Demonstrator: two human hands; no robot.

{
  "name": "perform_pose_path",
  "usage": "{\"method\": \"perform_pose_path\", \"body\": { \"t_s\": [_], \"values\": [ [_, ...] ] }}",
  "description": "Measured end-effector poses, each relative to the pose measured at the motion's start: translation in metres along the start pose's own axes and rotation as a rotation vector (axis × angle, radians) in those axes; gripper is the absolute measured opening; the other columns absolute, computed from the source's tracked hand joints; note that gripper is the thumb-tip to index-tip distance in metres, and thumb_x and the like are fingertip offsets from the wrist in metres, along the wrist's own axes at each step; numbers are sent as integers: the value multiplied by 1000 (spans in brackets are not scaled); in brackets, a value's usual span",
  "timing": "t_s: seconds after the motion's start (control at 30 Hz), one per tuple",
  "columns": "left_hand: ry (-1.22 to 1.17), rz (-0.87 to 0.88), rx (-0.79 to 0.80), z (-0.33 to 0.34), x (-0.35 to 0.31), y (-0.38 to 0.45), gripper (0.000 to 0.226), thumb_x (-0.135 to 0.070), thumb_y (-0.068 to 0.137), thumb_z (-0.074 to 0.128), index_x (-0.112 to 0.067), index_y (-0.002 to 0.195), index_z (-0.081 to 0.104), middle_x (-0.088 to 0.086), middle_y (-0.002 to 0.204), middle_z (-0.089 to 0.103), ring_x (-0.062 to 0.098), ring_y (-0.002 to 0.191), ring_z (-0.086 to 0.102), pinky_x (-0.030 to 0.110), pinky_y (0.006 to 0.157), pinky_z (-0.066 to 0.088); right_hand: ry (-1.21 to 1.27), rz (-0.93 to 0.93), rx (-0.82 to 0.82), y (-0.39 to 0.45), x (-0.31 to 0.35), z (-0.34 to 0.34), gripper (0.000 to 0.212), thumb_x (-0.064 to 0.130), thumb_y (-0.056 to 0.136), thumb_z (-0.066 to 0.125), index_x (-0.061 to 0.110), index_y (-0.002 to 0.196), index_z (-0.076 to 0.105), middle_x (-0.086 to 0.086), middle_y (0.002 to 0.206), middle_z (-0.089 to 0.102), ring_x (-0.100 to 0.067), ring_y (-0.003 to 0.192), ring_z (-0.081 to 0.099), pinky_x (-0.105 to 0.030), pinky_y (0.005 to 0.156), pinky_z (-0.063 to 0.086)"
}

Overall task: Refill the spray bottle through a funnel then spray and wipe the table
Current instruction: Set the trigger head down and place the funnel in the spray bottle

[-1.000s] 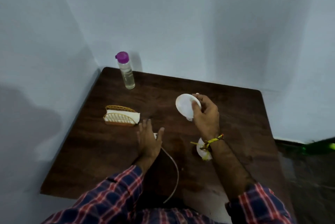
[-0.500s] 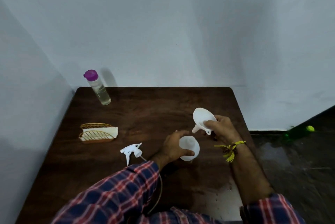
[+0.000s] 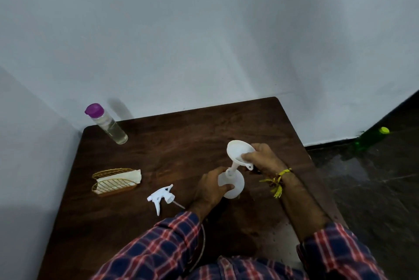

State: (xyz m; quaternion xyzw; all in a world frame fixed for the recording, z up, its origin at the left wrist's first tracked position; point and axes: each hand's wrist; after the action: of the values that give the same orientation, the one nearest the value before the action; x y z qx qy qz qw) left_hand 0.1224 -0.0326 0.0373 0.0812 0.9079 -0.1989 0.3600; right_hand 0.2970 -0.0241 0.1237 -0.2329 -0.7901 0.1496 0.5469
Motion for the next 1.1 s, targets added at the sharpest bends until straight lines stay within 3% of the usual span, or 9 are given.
{"method": "perform_pose_path", "body": {
  "t_s": [0.13,0.27,0.4,0.57,0.7,0.83,0.97,1.1],
  "values": [
    [10,13,6,-2,-1,1,60,-39,76,78,-25,131,57,-5,129,62,16,118,56,32,95,49,-13,-15,-6,-3,-3,5,15,1,87,60,-3,101,63,-18,90,64,-24,71,63,-26,49,49],
    [-54,5,-18,1,0,-1,59,-38,76,79,-16,127,60,2,123,66,21,112,61,31,91,49,-245,-77,-81,-7,-11,27,18,4,85,56,-3,101,60,-22,105,65,-40,97,63,-38,74,51],
    [-139,-13,-64,2,2,-4,63,-34,70,85,-10,124,62,8,120,67,24,109,63,33,91,51,-408,-182,-107,-12,-11,47,25,8,90,51,0,113,53,-22,112,62,-40,106,57,-38,84,45],
    [-192,22,-72,2,2,-7,61,-31,71,85,-12,124,61,6,119,68,22,108,64,34,91,52,-400,-206,-41,-7,-11,34,32,18,90,61,10,120,53,-14,116,64,-32,105,62,-40,88,52],
    [-210,20,-88,5,3,-9,61,-33,73,84,-13,126,61,5,120,68,21,110,63,34,92,52,-415,-240,-119,-11,-12,31,32,25,90,63,13,119,58,-9,115,67,-28,103,64,-39,88,54],
    [-177,-1,-121,5,0,-11,57,-36,74,82,-14,123,62,5,119,68,21,109,63,32,91,52,-428,-315,-206,-17,-11,30,22,19,93,56,16,111,69,-6,109,71,-26,100,65,-36,86,54],
    [-80,-19,-161,3,2,-13,59,-50,74,77,-17,122,63,3,118,67,21,109,62,32,92,50,-429,-355,-178,-18,-8,32,26,17,95,53,17,116,69,-5,113,71,-24,104,65,-38,92,54],
    [-13,-29,-142,3,4,-9,54,-48,79,73,-16,121,63,0,118,66,17,109,61,31,95,48,-427,-339,-161,-17,-7,35,32,21,95,56,17,126,63,-5,123,68,-24,113,62,-38,100,51]
  ]
}}
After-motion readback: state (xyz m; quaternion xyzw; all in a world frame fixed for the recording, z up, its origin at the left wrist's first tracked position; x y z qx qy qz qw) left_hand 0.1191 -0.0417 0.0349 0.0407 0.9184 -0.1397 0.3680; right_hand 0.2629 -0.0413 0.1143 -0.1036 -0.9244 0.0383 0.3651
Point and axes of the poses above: each hand's wrist, its own y-axis towards the middle knuckle, its own z-axis out of the palm, x = y × z
